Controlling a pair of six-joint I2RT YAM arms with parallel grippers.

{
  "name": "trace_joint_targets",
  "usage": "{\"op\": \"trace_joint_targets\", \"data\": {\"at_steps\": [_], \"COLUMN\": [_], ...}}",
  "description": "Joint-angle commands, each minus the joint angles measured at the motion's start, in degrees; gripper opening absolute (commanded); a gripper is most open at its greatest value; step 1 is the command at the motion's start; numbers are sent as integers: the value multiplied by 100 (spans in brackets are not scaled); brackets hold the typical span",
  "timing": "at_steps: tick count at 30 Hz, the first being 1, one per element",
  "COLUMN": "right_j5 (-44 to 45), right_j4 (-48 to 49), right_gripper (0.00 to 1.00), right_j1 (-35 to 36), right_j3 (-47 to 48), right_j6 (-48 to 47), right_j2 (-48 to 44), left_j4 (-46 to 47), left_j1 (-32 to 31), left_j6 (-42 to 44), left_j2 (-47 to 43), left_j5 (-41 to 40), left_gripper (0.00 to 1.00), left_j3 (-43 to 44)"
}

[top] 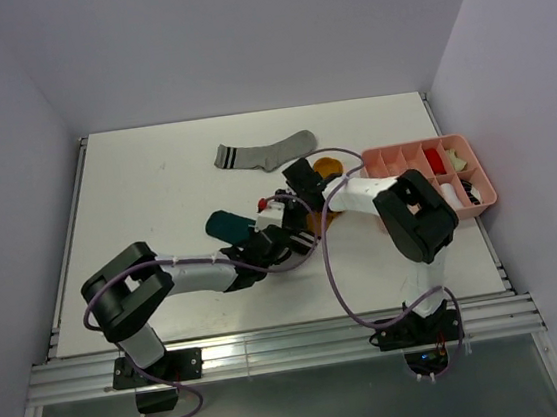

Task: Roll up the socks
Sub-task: Roll the sock at the center of the board.

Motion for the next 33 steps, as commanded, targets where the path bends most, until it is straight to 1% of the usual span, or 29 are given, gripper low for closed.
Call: {"op": "trace_joint_targets", "data": {"at_steps": [1, 3, 4, 6, 7, 9, 10, 11, 13, 14, 19, 21, 22, 27, 33], "right_j5": [-257, -204, -178, -117, -73, 24, 33, 16, -2, -19, -37, -37, -28, 7, 112], "right_j4": [965, 1324, 1457, 1809, 1897, 2151, 2205, 2275, 2521, 2600, 2970, 3136, 3163, 3567, 3892], "right_gripper": [44, 50, 55, 60, 63, 66, 67, 67, 67, 67, 67, 67, 67, 66, 61], "right_j1": [-134, -196, -257, -302, -328, -363, -363, -363, -355, -355, -267, -240, -197, -56, 41], "right_j3": [-326, -545, -633, -879, -959, -1160, -1214, -1266, -1451, -1512, -1829, -1943, -1944, -2040, -2049], "right_j6": [312, 444, 497, 602, 629, 638, 629, 638, 664, 673, 691, 708, 717, 840, 1121], "right_j2": [-741, -909, -997, -1235, -1375, -1490, -1516, -1551, -1587, -1587, -1464, -1411, -1324, -1034, -577], "left_j4": [-261, 10, 99, 301, 354, 451, 634, 706, 994, 1066, 1400, 1567, 1568, 1454, 1383], "left_j1": [319, 505, 714, 944, 1119, 1269, 1427, 1533, 1866, 1981, 2789, 2966, 3097, 3353, 3652], "left_j6": [-458, -573, -661, -740, -784, -863, -942, -1038, -1275, -1372, -1891, -2014, -2093, -2208, -2366], "left_j2": [-282, -554, -625, -801, -845, -959, -986, -1038, -1074, -1074, -890, -714, -652, -204, 165], "left_j5": [1174, 1561, 2032, 2404, 2780, 3142, 3379, 3817, 4250, 4652, 5648, 6007, 6088, 6458, 6765], "left_gripper": [1, 1, 1, 1, 1, 1, 1, 1, 1, 1, 1, 1, 1, 1, 1], "left_j3": [-402, -639, -727, -903, -939, -1018, -1053, -1123, -1255, -1290, -1387, -1387, -1335, -1106, -939]}}
